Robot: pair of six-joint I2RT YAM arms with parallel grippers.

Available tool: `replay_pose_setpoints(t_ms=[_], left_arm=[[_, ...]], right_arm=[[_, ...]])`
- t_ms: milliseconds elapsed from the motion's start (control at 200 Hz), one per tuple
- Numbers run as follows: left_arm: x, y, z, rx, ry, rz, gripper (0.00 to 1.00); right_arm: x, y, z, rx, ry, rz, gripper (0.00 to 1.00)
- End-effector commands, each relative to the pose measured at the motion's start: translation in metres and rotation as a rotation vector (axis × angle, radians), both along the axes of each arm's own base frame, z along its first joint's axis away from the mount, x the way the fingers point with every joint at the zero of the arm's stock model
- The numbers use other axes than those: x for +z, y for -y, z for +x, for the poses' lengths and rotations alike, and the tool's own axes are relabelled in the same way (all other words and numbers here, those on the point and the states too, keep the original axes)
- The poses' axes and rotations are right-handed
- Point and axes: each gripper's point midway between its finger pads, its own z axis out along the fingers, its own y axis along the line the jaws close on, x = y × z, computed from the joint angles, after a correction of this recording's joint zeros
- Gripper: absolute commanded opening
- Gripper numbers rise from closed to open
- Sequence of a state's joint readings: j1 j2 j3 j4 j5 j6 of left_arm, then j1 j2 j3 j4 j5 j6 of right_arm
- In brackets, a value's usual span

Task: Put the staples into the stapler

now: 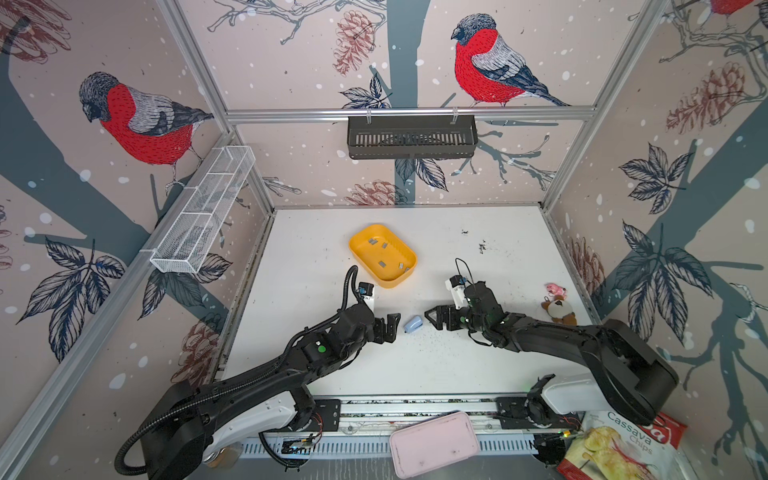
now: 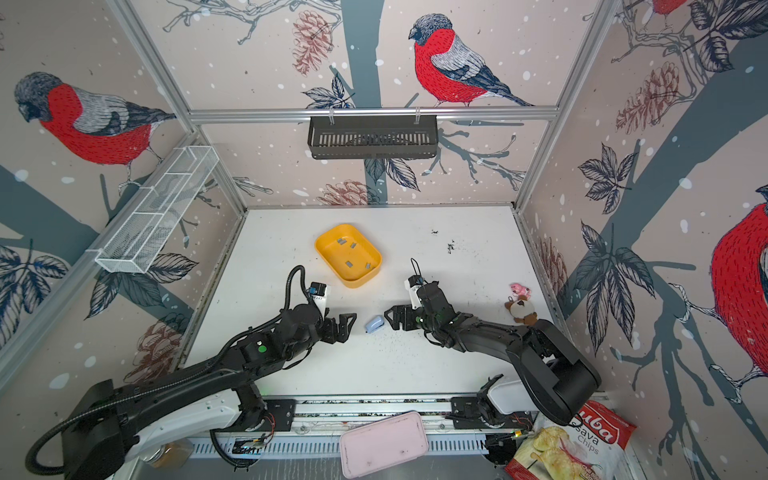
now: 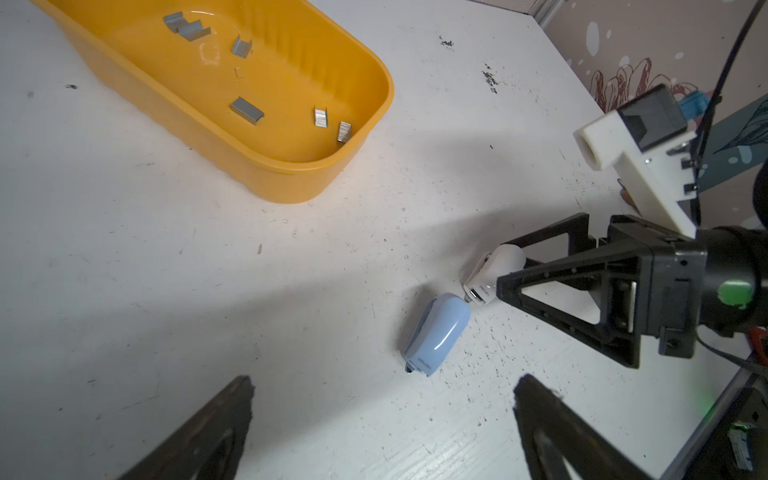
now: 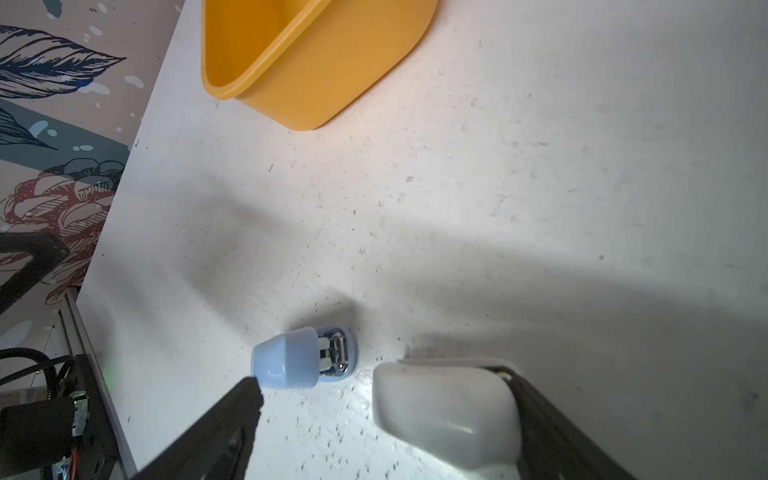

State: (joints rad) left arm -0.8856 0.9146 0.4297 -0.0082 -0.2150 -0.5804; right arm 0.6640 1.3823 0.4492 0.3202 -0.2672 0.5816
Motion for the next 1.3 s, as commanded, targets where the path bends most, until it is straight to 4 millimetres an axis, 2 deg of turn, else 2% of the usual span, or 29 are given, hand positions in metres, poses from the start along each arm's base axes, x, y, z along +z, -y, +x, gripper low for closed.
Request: replay_pose_setpoints(t_ms=[0, 130, 150, 295, 455, 560, 710, 806, 901, 996, 1121, 1296], left_arm=[[0.004, -0.012, 0.005, 0.065, 0.017, -0.029, 0.97], [0.005, -0.027, 0.007, 0.124, 0.055, -0.035, 0.97], [0.006, -0.030, 0.009, 0.140, 0.064, -0.037, 0.97], [0.017, -0.050, 0.015, 0.210, 0.137, -0.046, 0.97], [0.027, -0.078, 0.024, 0.288, 0.209, -0.057, 0.97], [0.026, -0.105, 0.035, 0.382, 0.233, -0.071, 0.96], [0.014, -0.148, 0.051, 0.530, 0.215, -0.058, 0.96], [0.020, -0.162, 0.060, 0.559, 0.239, -0.054, 0.97], [0.028, -0.179, 0.067, 0.612, 0.298, 0.057, 0.97], [0.037, -0.192, 0.073, 0.638, 0.375, 0.183, 0.97], [0.046, -0.195, 0.083, 0.603, 0.476, 0.262, 0.97], [0.028, -0.210, 0.092, 0.612, 0.502, 0.282, 0.97]], right_arm=[[0.011, 0.004, 0.011, -0.068, 0.057, 0.009, 0.93], [0.016, 0.029, 0.015, -0.184, 0.112, -0.027, 0.96], [0.024, 0.031, 0.016, -0.193, 0.137, -0.018, 0.96], [0.045, 0.052, 0.016, -0.260, 0.215, -0.055, 0.98], [0.078, 0.079, 0.014, -0.349, 0.327, -0.062, 0.99], [0.091, 0.098, 0.013, -0.418, 0.387, -0.060, 0.99], [0.093, 0.121, 0.012, -0.516, 0.424, -0.042, 1.00], [0.090, 0.134, 0.012, -0.565, 0.429, -0.027, 1.00], [0.087, 0.143, 0.012, -0.582, 0.434, -0.036, 0.99], [0.084, 0.152, 0.013, -0.599, 0.441, -0.058, 0.99], [0.092, 0.166, 0.020, -0.644, 0.467, -0.067, 0.99], [0.107, 0.186, 0.035, -0.697, 0.521, -0.111, 0.99]])
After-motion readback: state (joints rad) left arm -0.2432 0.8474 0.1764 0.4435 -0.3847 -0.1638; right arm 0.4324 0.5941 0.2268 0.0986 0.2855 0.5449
